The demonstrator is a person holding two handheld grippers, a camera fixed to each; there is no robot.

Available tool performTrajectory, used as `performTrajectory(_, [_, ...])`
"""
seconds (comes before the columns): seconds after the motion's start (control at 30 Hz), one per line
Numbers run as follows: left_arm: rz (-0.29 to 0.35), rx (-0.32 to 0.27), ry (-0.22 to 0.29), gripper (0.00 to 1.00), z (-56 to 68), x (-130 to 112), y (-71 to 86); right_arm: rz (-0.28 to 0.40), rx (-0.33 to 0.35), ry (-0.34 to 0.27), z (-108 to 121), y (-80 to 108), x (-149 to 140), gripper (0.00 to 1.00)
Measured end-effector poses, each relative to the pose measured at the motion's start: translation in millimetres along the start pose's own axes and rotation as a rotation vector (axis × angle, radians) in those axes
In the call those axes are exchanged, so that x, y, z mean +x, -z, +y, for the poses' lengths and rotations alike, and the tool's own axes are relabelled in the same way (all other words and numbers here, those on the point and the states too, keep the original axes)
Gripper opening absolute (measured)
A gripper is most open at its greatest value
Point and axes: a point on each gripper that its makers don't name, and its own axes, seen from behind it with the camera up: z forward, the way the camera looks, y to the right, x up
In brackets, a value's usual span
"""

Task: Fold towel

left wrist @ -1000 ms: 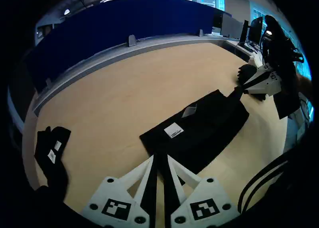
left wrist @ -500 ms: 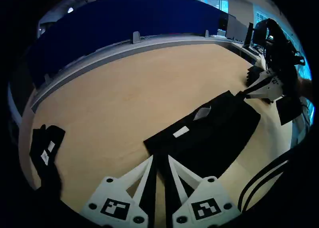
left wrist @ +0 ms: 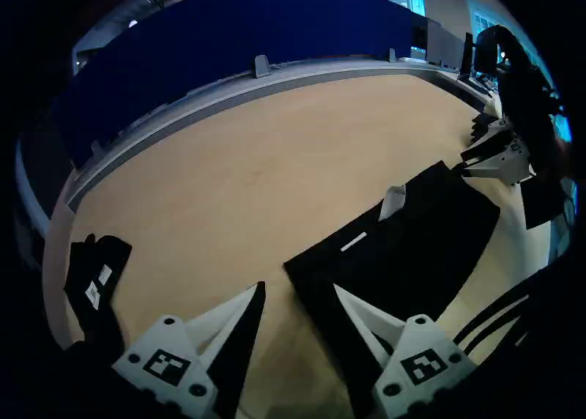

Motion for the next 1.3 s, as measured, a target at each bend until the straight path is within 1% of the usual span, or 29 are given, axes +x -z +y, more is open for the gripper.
performTrajectory(0.07, [-0.002,0.011,0.006,0.64,-5.1,-0.1,-1.3,-0.001,-0.013,0.002,3.3,-2.8,0.4,0.6])
performTrajectory(0.17, [0.0,0.036,0.013,0.7,-14.4,2.3,-3.0,0.008,-0.028,-0.002,8.1,-6.0,4.9,0.62])
performTrajectory(0.3, [0.004,0.067,0.02,0.73,-26.3,8.1,-4.9,0.029,-0.048,-0.024,15.1,-7.4,15.5,0.65])
performTrajectory(0.4, [0.003,0.087,0.027,0.73,-33.7,11.5,-5.6,0.034,-0.053,-0.035,18.1,-7.4,19.7,0.67])
performTrajectory(0.47, [0.007,0.089,0.037,0.73,-34.8,13.3,-3.9,0.036,-0.044,-0.035,16.8,-5.7,20.7,0.68])
performTrajectory(0.5, [0.01,0.09,0.042,0.73,-35.3,14.3,-2.9,0.038,-0.039,-0.035,16.0,-4.6,21.1,0.7])
performTrajectory(0.6, [0.014,0.077,0.058,0.79,-31.7,14.6,3.5,0.044,-0.022,-0.03,11.9,1.4,19.2,0.77])
performTrajectory(0.73, [0.016,0.055,0.079,0.84,-24.3,9.6,17.2,0.048,0.008,-0.028,3.5,15.4,9.5,0.93])
performTrajectory(0.8, [0.016,0.05,0.091,0.85,-21.1,5.6,25.9,0.048,0.022,-0.028,-1.3,23.9,3.1,0.94])
performTrajectory(1.0, [0.018,0.042,0.126,0.86,-10.2,-9.1,52.1,0.053,0.023,-0.016,-9.6,51.2,-15.7,0.94])
performTrajectory(1.1, [0.019,0.048,0.133,0.86,-7.6,-15.5,60.4,0.057,0.016,-0.009,-11.2,61.4,-21.9,0.94])
performTrajectory(1.2, [0.021,0.053,0.133,0.86,-5.8,-19.4,65.7,0.06,0.017,-0.002,-12.6,67.4,-25.3,0.94])
performTrajectory(1.3, [0.021,0.056,0.134,0.86,-4.9,-22.0,68.5,0.059,0.017,0.003,-12.4,69.3,-27.4,0.94])
